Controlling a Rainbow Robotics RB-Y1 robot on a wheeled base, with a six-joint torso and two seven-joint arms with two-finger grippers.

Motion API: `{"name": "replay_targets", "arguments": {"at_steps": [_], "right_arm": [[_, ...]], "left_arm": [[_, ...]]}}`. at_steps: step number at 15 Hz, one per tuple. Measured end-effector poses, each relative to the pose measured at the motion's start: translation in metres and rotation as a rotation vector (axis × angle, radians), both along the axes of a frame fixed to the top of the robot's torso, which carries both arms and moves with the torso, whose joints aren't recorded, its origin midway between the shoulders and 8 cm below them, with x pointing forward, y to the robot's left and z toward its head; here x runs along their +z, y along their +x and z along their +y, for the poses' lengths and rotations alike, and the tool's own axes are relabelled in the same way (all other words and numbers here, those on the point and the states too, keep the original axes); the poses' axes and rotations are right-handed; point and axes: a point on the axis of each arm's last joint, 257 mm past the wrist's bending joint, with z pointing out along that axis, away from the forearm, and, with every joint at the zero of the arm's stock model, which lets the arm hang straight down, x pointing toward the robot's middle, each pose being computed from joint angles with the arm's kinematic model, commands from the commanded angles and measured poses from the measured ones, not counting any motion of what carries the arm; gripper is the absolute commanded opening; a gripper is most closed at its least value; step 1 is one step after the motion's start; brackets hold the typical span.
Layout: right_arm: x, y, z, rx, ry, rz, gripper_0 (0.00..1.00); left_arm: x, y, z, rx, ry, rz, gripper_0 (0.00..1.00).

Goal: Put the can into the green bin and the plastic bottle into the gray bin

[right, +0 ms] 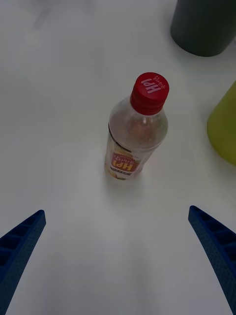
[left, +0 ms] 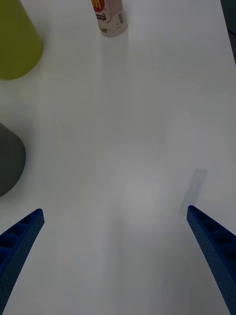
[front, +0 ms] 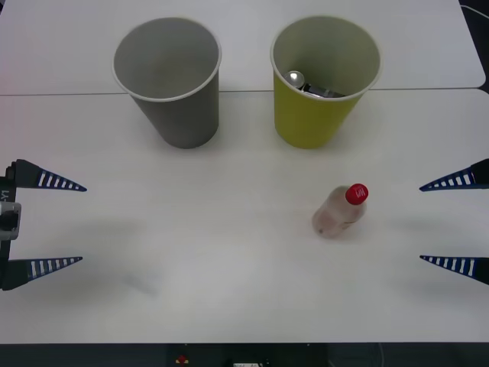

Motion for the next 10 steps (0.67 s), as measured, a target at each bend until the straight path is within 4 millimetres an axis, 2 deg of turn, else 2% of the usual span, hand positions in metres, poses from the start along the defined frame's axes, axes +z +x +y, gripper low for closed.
{"name": "replay_targets", "arguments": {"at_steps": [7, 10], "right_arm": [[0.0085, 0.0008, -0.001, -0.016, 0.049, -0.009, 1.0], [0.0015, 0.0034, -0.0076, -0.031, 0.061, 0.003, 1.0]], "left_arm": [[0.0, 0.0, 0.0, 0.0, 0.0, 0.0, 1.0], [0.0, 0.0, 0.0, 0.0, 0.0, 0.0, 1.0]]}}
